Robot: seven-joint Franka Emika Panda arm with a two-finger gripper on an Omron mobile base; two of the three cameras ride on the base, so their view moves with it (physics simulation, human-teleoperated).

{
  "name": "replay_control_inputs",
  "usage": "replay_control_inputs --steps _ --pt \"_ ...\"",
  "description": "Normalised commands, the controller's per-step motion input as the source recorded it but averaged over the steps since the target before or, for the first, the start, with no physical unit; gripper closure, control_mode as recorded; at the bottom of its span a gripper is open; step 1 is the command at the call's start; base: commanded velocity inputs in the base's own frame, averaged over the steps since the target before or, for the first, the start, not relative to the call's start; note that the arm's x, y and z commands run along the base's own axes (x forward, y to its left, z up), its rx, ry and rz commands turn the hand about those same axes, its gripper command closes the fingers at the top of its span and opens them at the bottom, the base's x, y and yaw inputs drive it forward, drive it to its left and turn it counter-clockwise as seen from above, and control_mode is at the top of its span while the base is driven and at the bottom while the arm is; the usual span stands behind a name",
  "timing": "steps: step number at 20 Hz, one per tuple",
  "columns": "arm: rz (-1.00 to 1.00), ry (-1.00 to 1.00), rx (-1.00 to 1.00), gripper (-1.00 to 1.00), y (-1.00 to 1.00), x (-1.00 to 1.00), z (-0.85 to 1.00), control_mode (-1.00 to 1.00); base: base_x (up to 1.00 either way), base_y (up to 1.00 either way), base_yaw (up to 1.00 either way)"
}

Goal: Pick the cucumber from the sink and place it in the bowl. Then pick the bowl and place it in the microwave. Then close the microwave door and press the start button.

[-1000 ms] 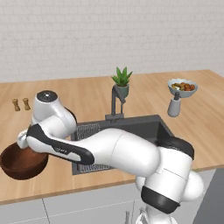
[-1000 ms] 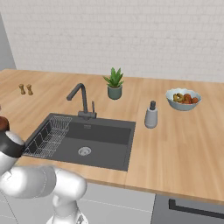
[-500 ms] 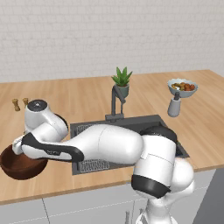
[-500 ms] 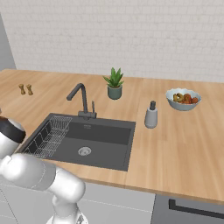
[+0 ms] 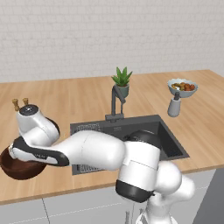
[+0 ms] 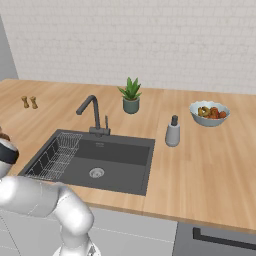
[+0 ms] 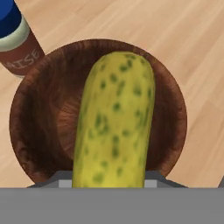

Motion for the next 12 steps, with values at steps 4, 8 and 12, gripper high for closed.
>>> replay_control_inputs --steps 4,8,12 --pt "0.00 0.03 -0.02 1.00 0.01 0.09 -0.28 -1.00 0.00 0.00 0.00" --pt "0.00 0.02 -0.02 1.00 0.00 0.07 -0.31 -1.00 0.00 0.00 0.00" --pt "0.00 0.01 -0.02 1.00 0.04 0.10 -0.32 -1.00 0.00 0.00 0.00"
